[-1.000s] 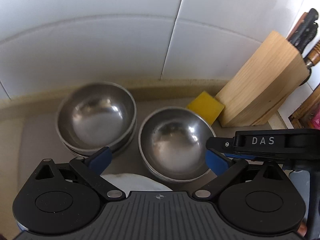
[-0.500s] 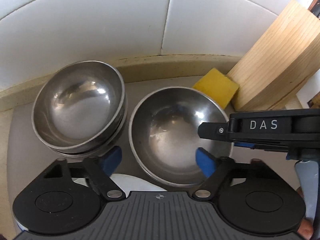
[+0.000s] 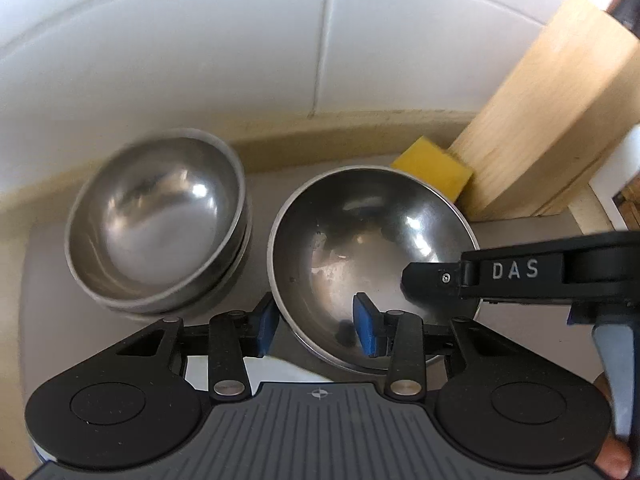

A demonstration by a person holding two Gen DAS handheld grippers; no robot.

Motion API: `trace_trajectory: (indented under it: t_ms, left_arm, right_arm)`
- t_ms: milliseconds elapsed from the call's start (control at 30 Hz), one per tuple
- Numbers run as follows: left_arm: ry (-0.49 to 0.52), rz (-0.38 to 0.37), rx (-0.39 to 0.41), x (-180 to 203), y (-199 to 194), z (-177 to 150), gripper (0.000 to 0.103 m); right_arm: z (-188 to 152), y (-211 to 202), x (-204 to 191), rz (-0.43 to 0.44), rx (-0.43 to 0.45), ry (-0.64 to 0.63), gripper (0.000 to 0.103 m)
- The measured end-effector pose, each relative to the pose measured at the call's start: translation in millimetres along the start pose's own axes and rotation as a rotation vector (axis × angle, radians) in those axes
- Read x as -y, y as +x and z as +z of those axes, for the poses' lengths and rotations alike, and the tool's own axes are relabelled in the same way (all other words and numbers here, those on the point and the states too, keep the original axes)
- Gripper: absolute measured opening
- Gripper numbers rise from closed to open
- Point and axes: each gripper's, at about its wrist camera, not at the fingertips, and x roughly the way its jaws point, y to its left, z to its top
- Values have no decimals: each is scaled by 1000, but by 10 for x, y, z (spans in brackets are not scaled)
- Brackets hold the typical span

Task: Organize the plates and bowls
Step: 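Move both grippers to the steel bowl beside the yellow sponge and grip its rim, then lift the steel bowl with both grippers and carry it over the bowl stack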

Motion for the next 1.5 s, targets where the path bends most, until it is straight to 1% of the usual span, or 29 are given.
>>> trace_trajectory:
  t_ms: [67,167,333,433,600,800,933,1033,1133,1300,1400,1500]
  left_arm:
    - [20,-3,26,53,-102,14,46]
    - [23,-19,57,72,-259,34,46]
    - [43,-6,115,87,-507,55,49]
    - [33,-1,138,24,-640,53,49]
    - [16,19,175,-91,-788,75,49]
    - [-17,55,223,-331,-1036,73,50]
    - [-39,90,242,-517,-1123,116,51]
    - [-50,112,254,-642,-1128,133,56]
    - [-58,128,254,-723,-1090,141,56]
    - [-79,128,251,-827,-1026,157,56]
    - [-76,139,254,-843,-1017,128,56]
    - [-82,134,249,-838,-991,121,56]
  right_arm:
    - [19,-62,-77,1,24,-4,2]
    - [40,-239,-133,3,64,-9,2]
    - [56,-503,-278,7,113,-38,2]
    - [34,-597,-379,9,128,-57,2]
    - [-32,-643,-608,16,137,-90,2]
    - [-26,-747,-873,43,146,-143,3]
    - [12,-632,-1100,65,128,-166,3]
    - [26,-539,-1256,76,122,-184,3]
    - [52,-444,-1382,81,117,-204,3]
    - [63,-322,-1462,83,101,-212,3]
    - [55,-292,-1500,79,100,-226,3]
    - [60,-246,-1509,76,95,-224,3]
